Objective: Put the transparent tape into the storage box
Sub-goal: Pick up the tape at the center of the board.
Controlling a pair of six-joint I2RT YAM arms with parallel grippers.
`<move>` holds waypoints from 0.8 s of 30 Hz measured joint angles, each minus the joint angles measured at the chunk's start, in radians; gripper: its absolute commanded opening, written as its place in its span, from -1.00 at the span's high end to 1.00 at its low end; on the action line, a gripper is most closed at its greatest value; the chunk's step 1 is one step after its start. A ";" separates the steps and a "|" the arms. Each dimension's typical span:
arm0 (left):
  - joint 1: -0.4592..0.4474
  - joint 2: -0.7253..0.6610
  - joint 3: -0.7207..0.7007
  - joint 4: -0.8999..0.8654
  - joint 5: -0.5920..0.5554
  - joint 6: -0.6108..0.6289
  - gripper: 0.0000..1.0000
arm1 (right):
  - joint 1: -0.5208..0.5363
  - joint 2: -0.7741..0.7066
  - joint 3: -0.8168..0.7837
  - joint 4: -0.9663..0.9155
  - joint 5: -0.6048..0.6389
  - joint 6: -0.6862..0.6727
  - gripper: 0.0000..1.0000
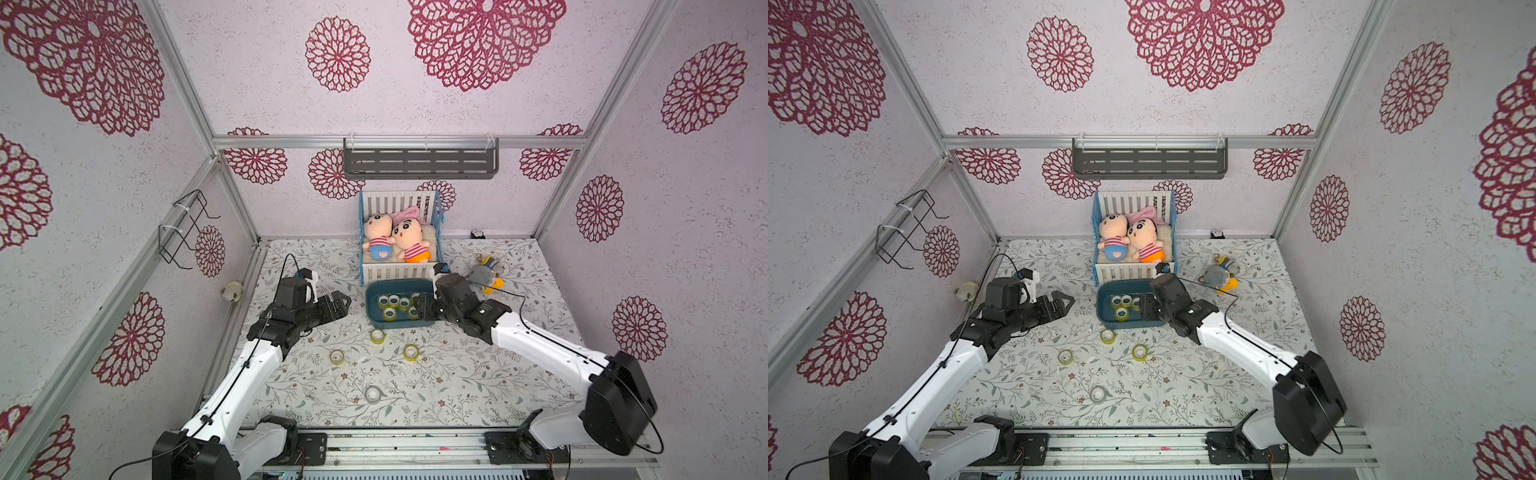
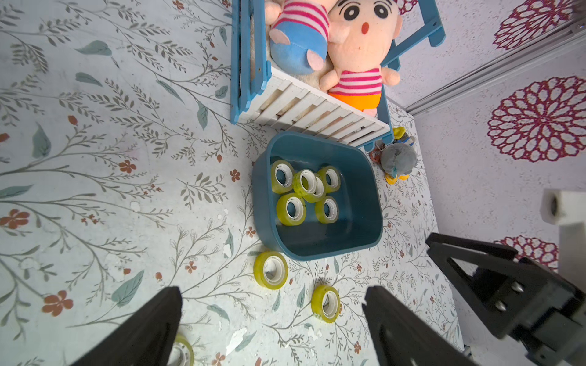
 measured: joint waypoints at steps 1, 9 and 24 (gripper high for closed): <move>-0.002 0.008 0.000 0.000 0.002 -0.003 -0.95 | 0.011 -0.037 -0.039 0.006 0.000 0.005 -0.15; -0.004 0.031 0.039 -0.093 -0.001 0.012 -0.95 | 0.053 -0.235 -0.312 0.027 -0.016 0.061 -0.23; -0.005 -0.167 -0.041 -0.080 -0.107 0.036 -0.95 | 0.119 -0.262 -0.445 0.032 -0.017 0.198 -0.26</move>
